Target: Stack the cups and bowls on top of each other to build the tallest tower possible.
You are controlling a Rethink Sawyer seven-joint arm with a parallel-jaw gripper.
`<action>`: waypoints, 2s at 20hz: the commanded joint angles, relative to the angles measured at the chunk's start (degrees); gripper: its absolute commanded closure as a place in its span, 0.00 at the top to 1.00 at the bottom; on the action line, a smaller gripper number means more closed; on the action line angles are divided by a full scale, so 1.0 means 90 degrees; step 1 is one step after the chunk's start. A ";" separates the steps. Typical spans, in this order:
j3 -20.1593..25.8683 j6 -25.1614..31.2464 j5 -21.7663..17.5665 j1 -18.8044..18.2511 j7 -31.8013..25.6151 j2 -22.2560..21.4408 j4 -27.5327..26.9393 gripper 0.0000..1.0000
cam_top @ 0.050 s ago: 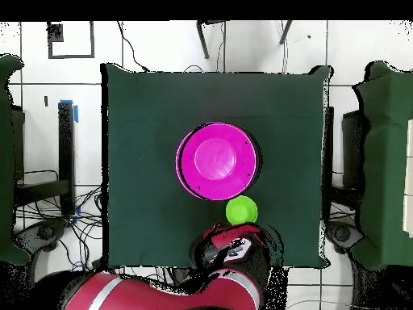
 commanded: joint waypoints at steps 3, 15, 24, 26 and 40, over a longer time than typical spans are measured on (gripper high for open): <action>0.1129 0.0571 -0.0334 -0.0092 -0.0389 -0.0077 0.0048 1.00; 0.1328 0.0627 -0.0345 -0.0089 -0.0312 -0.0151 0.0337 1.00; 0.1460 0.0812 -0.0251 -0.0077 -0.0314 -0.0401 0.0544 1.00; 0.1460 0.0846 -0.0242 -0.0064 -0.0314 -0.0449 0.0575 1.00; 0.0881 0.0787 -0.0937 0.0895 -0.0614 -0.0663 0.0005 1.00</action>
